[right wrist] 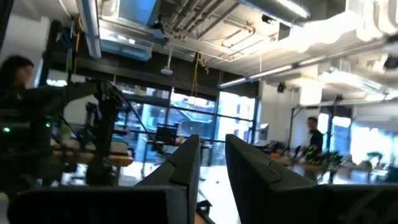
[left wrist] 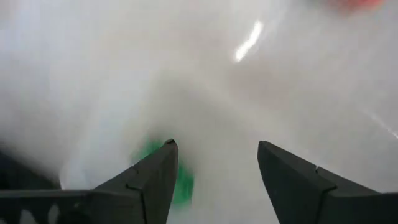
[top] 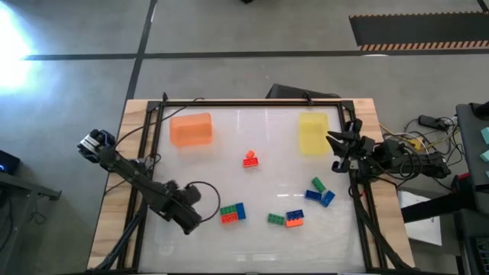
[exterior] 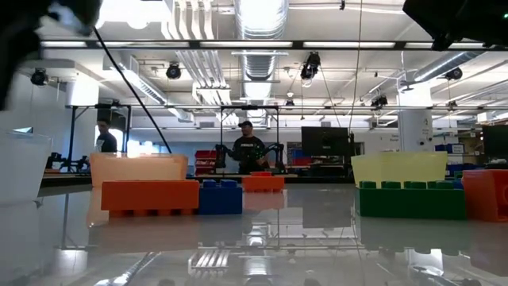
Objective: Sort & place blocks by color
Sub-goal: Put the orange game piece into the yellow bin
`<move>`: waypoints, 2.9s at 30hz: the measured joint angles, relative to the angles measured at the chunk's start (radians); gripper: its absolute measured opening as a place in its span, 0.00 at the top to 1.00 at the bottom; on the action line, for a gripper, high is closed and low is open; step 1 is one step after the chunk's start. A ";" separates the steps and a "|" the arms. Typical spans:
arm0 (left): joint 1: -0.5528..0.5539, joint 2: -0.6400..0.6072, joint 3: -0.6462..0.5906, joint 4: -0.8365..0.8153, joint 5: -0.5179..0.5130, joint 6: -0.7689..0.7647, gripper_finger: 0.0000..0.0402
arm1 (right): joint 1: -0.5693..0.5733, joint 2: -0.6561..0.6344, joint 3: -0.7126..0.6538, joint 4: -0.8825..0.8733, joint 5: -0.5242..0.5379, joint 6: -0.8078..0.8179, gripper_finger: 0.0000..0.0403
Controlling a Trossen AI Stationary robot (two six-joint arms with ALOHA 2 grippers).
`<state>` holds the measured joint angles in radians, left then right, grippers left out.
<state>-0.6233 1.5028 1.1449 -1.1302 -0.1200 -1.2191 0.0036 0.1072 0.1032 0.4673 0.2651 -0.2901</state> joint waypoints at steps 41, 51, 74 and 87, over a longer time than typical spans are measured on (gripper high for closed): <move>0.419 -0.582 -0.617 1.304 -0.438 1.394 0.77 | -0.020 0.974 0.613 -0.269 0.049 0.228 0.83; 0.419 -0.703 -0.665 1.298 -0.438 1.381 0.77 | -0.108 1.238 0.862 -0.453 -0.105 0.178 0.83; 0.418 -0.679 -0.662 1.306 -0.438 1.383 0.77 | -0.227 1.703 1.299 -0.970 -0.343 -0.176 0.82; 0.418 -0.673 -0.662 1.305 -0.437 1.383 0.77 | -0.233 1.731 1.307 -0.964 -0.343 -0.187 0.55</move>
<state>-0.2054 0.8299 0.4831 0.1749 -0.5571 0.1639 -0.2298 1.8387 1.4098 -0.4967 -0.0775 -0.4772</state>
